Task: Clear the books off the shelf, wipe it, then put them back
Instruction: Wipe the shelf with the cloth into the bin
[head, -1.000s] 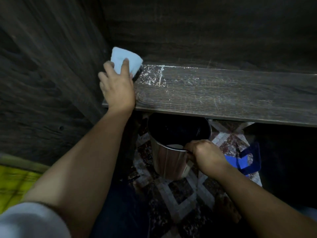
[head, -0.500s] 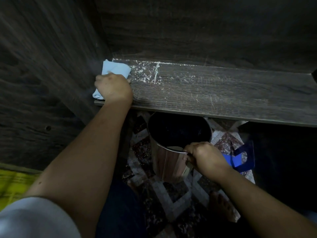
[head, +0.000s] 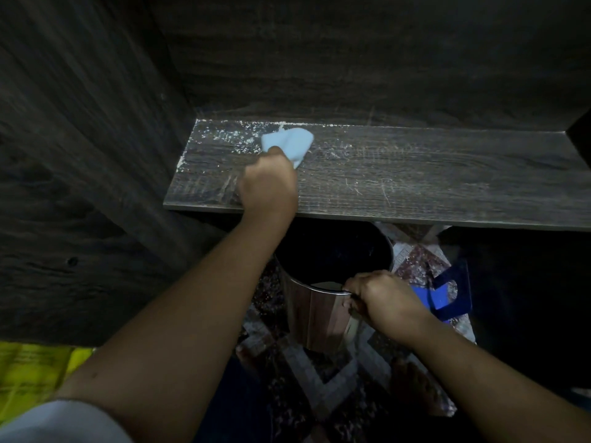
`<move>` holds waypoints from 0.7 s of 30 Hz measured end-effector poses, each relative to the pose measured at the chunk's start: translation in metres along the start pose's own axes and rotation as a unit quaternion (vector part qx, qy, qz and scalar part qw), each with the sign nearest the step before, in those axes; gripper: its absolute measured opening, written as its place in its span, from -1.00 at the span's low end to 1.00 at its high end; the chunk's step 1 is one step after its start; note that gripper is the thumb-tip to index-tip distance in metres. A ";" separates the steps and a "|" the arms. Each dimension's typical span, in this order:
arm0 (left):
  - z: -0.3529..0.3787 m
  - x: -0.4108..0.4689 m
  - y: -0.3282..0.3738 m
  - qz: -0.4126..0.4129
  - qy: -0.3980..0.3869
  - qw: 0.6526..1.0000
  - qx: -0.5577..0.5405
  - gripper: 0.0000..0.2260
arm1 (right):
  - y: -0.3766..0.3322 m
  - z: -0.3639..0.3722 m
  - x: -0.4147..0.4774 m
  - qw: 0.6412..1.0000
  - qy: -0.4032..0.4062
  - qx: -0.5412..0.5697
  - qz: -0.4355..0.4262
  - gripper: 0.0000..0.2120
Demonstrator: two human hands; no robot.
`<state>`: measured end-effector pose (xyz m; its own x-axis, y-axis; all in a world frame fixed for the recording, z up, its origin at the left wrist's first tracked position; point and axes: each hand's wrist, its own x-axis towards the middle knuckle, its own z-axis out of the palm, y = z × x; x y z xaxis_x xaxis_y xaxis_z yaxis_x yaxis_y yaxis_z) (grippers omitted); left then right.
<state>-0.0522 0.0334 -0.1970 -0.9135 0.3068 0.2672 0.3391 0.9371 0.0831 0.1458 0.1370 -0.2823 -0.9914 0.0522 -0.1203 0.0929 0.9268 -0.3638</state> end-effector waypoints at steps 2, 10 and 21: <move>0.006 0.000 0.014 0.039 -0.034 0.997 -0.059 -0.68 | 0.000 -0.001 0.000 1.000 -0.003 0.003 0.003 -0.90; 0.004 0.049 -0.055 -0.110 0.111 0.988 -0.010 -0.75 | 0.005 -0.009 -0.002 1.000 0.002 0.011 0.004 -0.90; 0.034 0.048 -0.076 -0.143 -0.042 0.988 0.045 -0.53 | 0.001 -0.011 -0.005 1.000 0.000 0.019 0.011 -0.90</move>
<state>-0.1295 -0.0169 -0.2234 -0.9858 0.0366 0.1640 0.0466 0.9972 0.0576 0.1497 0.1417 -0.2722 -0.9891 0.0713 -0.1289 0.1173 0.9106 -0.3964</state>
